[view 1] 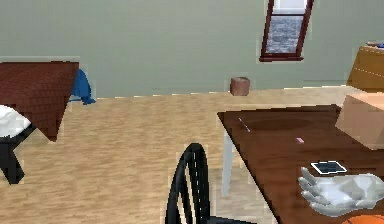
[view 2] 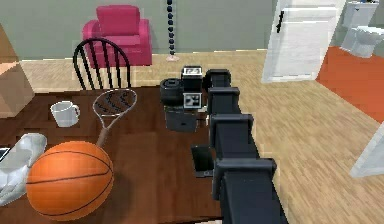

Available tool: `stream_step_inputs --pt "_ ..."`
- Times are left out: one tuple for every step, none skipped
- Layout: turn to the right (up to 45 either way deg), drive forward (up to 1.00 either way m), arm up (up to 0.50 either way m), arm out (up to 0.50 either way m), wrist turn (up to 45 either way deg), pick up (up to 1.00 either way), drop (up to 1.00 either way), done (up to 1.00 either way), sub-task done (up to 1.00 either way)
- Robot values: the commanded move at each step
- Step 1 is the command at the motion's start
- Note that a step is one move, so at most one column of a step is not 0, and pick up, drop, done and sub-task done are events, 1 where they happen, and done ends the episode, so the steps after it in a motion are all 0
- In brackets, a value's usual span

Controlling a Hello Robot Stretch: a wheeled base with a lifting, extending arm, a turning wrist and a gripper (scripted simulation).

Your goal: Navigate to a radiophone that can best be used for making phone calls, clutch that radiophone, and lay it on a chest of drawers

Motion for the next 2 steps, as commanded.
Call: stream_step_inputs --pt "0.0 0.0 -0.3 0.0 0.0 0.0 0.0 0.0 0.0" --pt "0.0 0.0 0.0 0.0 0.0 1.0 0.0 0.0 0.0"
